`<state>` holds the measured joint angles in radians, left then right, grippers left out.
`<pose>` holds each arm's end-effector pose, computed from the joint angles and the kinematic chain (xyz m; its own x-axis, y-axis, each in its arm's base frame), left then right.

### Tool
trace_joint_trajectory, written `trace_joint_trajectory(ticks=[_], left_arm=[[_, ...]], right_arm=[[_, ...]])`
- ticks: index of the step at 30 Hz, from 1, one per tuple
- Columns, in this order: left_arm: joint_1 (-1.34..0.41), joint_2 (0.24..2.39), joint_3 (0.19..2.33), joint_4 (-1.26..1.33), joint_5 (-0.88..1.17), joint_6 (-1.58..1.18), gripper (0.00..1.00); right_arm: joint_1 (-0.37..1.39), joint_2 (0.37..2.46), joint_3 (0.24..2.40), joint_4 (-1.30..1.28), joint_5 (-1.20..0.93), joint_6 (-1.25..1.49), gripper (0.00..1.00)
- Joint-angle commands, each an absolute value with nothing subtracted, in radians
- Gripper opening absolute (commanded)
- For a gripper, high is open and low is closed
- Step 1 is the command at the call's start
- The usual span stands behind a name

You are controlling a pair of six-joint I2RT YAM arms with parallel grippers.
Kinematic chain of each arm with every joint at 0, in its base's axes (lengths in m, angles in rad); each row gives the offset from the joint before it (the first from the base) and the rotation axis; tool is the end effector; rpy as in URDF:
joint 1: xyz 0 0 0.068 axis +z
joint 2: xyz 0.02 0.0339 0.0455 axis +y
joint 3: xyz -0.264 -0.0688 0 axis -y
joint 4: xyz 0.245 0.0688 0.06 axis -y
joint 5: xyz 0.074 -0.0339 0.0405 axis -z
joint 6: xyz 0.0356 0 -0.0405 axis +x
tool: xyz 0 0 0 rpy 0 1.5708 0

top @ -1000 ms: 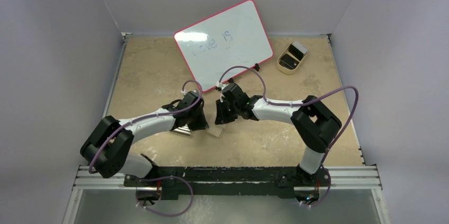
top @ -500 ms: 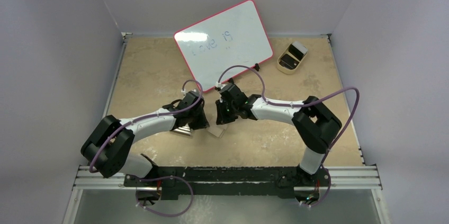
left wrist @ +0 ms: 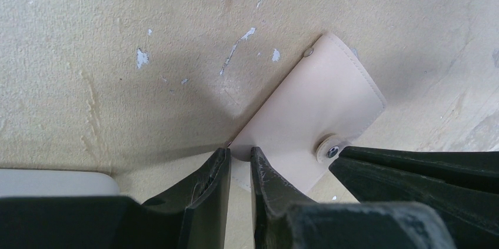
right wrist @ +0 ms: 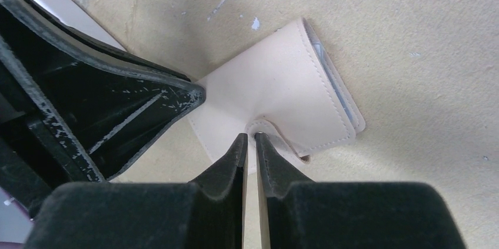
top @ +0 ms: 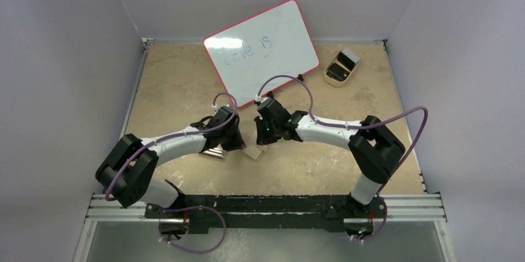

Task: Put the credit cards into the card holder
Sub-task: Close the card holder at the center of the board.

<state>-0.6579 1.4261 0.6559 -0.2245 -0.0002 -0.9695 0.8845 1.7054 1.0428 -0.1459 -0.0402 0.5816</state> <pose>0.2052 -0.1585 0.1553 -0.8795 -0.3625 -0.3083 -0.2013 0.8705 -0.4491 0.2278 0.2803 0.1925 -0.8173 -0.1315 -0.5611 -0.4088 0.8185 0.4037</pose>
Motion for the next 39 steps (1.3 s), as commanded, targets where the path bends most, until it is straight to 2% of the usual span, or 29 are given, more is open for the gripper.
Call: trace_joint_trajectory(ticks=[1, 15, 39], left_arm=[[-0.665, 1.431, 0.644, -0.195, -0.017, -0.982, 0.18], [-0.665, 1.430, 0.644, -0.193, -0.014, -0.986, 0.18], [-0.666, 1.418, 0.650, -0.196, -0.013, -0.988, 0.18]], right_arm=[[0.896, 1.668, 1.047, -0.180, 0.012, 0.606, 0.11], [0.897, 1.710, 1.040, -0.143, 0.000, 0.606, 0.07], [0.912, 1.771, 1.064, -0.225, 0.065, 0.600, 0.08]])
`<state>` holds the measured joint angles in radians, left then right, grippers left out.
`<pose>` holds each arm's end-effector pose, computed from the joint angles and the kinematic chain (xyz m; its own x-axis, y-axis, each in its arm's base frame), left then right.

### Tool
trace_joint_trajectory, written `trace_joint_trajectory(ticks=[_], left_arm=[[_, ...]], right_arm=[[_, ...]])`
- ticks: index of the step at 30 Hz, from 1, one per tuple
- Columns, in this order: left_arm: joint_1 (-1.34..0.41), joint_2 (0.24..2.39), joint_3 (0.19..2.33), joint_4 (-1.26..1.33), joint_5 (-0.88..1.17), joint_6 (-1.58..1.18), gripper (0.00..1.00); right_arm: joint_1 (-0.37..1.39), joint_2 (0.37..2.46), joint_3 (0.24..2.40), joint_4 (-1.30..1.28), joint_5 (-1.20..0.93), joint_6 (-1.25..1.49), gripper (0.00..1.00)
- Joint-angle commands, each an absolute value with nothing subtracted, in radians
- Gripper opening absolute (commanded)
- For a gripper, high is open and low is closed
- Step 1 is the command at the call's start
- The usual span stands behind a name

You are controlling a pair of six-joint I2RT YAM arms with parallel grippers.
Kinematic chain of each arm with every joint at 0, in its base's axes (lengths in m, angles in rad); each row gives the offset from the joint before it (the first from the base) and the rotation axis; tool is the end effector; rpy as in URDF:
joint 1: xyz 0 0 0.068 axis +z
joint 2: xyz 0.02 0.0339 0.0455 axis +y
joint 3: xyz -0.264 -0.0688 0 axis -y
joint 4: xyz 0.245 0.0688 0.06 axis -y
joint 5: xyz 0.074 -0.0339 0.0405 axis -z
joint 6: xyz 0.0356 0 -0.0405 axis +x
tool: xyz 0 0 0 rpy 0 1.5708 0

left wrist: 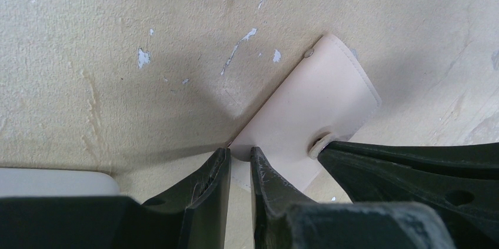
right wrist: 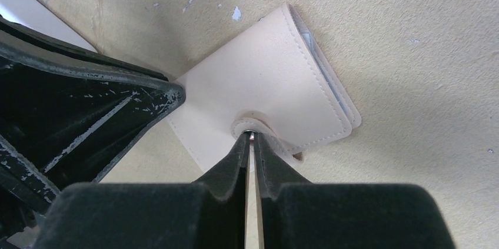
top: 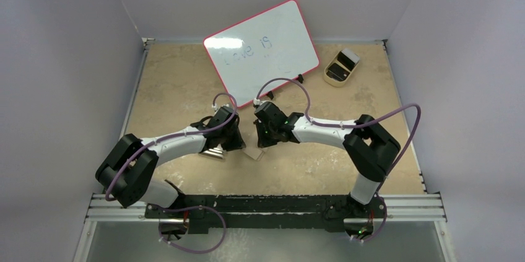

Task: Put the credit cards into the card holder
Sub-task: Close the card holder at the center of the board.

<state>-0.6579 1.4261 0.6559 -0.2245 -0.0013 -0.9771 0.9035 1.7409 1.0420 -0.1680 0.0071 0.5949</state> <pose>0.2052 -0.1585 0.1553 -0.8776 -0.3694 -0.3057 -0.2083 0.8679 -0.4509 0.2241 0.2840 0.1784 -0.8293 -0.1471 -0.5390 -0.3838 0.8511 0.3582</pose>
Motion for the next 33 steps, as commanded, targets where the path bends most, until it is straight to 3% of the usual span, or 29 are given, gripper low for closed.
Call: trace_joint_trajectory(ticks=[1, 24, 33], left_arm=[[-0.667, 1.417, 0.651, -0.196, -0.012, -0.987, 0.18], [-0.676, 1.393, 0.620, -0.146, 0.020, -1.007, 0.18], [-0.676, 1.328, 0.653, -0.152, 0.039, -0.999, 0.22]], right_arm=[[0.912, 1.777, 1.069, -0.229, 0.070, 0.600, 0.08], [0.910, 2.042, 1.166, -0.387, 0.044, 0.565, 0.11], [0.845, 1.877, 1.224, -0.425, 0.176, 0.502, 0.17]])
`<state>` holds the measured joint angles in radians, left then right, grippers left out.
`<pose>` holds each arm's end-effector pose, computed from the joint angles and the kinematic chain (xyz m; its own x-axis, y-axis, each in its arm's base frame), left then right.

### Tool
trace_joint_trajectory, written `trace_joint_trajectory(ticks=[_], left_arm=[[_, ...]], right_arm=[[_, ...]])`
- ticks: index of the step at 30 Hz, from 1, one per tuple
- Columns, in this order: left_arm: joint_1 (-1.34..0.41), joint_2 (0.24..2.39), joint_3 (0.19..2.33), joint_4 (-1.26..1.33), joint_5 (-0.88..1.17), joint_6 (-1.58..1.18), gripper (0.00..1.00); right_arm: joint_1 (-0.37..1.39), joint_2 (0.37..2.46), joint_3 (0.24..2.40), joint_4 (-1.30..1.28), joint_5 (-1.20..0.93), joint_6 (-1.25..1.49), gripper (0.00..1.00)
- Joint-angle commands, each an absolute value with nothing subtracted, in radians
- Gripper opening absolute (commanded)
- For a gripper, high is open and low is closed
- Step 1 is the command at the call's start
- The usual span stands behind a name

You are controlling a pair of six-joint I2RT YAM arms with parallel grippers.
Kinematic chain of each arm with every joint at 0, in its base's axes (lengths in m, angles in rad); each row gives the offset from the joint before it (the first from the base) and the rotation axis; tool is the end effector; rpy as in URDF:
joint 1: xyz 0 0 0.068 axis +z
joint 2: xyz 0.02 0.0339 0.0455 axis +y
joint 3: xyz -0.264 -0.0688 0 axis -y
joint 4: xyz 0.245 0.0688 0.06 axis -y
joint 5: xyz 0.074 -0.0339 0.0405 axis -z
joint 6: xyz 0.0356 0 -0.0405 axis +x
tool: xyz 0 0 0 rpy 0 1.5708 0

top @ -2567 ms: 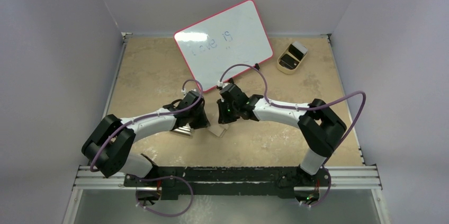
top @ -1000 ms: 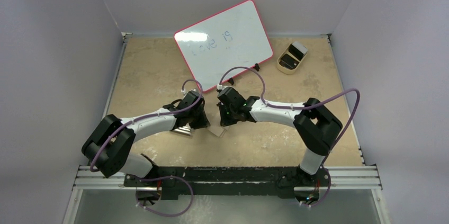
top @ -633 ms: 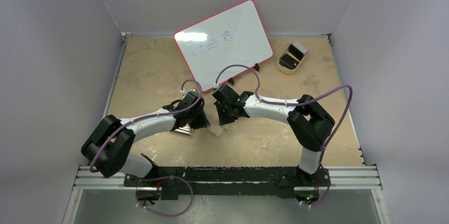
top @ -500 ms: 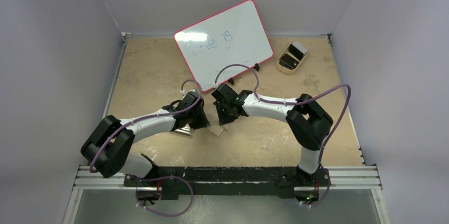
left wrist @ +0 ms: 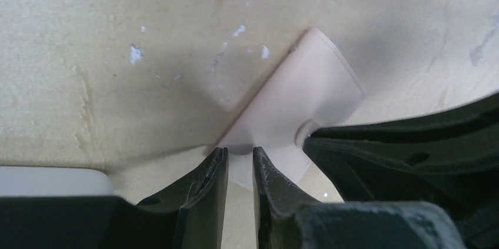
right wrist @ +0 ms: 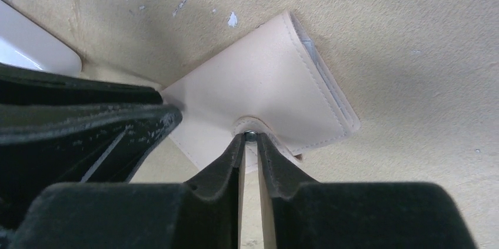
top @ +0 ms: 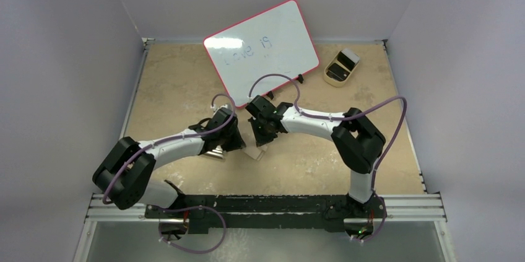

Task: Put the credit cards into the card holder
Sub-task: Close the card holder at the center of the board, then reset both arms

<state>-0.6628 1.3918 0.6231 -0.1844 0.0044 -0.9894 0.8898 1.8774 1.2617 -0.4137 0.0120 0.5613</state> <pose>0.2004 -0.1566 0.1567 -0.8688 -0.3820 -0.3151 -0.1980 0.8513 -0.4860 0.2464 0.3034 0.1788 -0.8682 -0.2260 -0.4417 -0.3672 0.8914 0.2656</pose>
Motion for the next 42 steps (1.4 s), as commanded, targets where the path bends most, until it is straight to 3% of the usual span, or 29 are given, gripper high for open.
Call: trace_joint_trajectory(ticks=[1, 4, 6, 8, 16, 20, 27, 42], left_arm=[[-0.676, 1.311, 0.675, -0.180, 0.026, -0.984, 0.24], [-0.676, 1.251, 0.765, -0.295, -0.039, -0.933, 0.32], [-0.676, 1.208, 0.848, -0.383, -0.094, -0.892, 0.48], [-0.676, 1.160, 0.921, -0.446, -0.132, -0.853, 0.55], [-0.676, 0.975, 1.138, -0.624, -0.267, -0.701, 0.61], [-0.676, 0.865, 1.165, -0.633, -0.294, -0.684, 0.63], [-0.676, 0.724, 1.103, -0.604, -0.322, -0.723, 0.65], [-0.676, 0.721, 1.056, -0.603, -0.358, -0.730, 0.65]], right_arm=[[0.841, 1.830, 1.223, -0.421, 0.190, 0.496, 0.20], [0.841, 1.670, 1.201, -0.400, 0.226, 0.503, 0.29], [0.839, 1.554, 1.155, -0.348, 0.218, 0.508, 0.34], [0.841, 1.445, 1.110, -0.299, 0.203, 0.518, 0.39], [0.840, 1.035, 0.994, -0.264, 0.237, 0.550, 0.70], [0.840, 0.863, 0.976, -0.267, 0.307, 0.571, 0.98], [0.840, 0.707, 0.951, -0.323, 0.428, 0.649, 0.99], [0.839, 0.737, 0.959, -0.309, 0.374, 0.595, 0.99]])
